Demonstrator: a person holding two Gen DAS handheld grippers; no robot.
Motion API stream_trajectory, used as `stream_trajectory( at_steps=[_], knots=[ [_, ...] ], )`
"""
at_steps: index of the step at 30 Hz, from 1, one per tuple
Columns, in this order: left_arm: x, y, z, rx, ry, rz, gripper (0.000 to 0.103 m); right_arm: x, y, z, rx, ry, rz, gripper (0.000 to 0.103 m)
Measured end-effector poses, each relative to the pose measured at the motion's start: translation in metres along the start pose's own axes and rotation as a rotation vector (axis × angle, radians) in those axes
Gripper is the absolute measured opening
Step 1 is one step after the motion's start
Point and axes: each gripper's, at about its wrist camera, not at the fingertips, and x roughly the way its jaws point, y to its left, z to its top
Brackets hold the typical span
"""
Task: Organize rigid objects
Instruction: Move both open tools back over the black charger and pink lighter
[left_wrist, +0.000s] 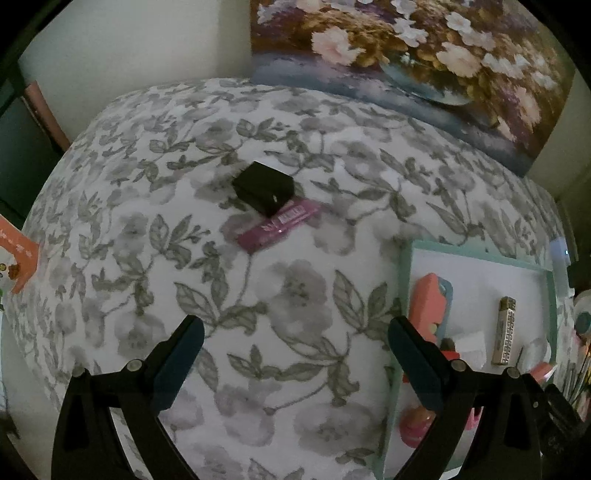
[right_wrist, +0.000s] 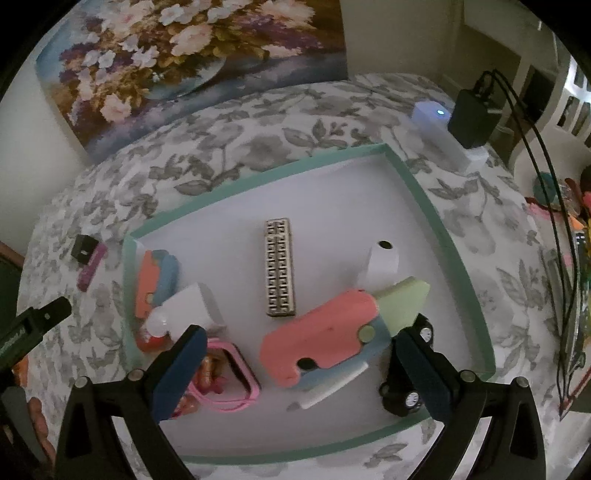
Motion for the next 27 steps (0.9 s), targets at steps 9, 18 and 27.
stream_trajectory(
  at_steps=[9,18,27],
  knots=[
    [-0.001,0.018,0.006,-0.018,0.002,0.001,0.1,-0.004,0.019,-0.001,-0.039,-0.01,0.005,0.103],
    [0.003,0.039,0.017,-0.035,0.006,0.005,0.1,-0.001,0.049,0.001,-0.086,-0.01,0.016,0.103],
    [0.009,0.08,0.037,-0.096,-0.001,0.021,0.1,0.005,0.099,0.008,-0.14,-0.02,0.063,0.103]
  ],
)
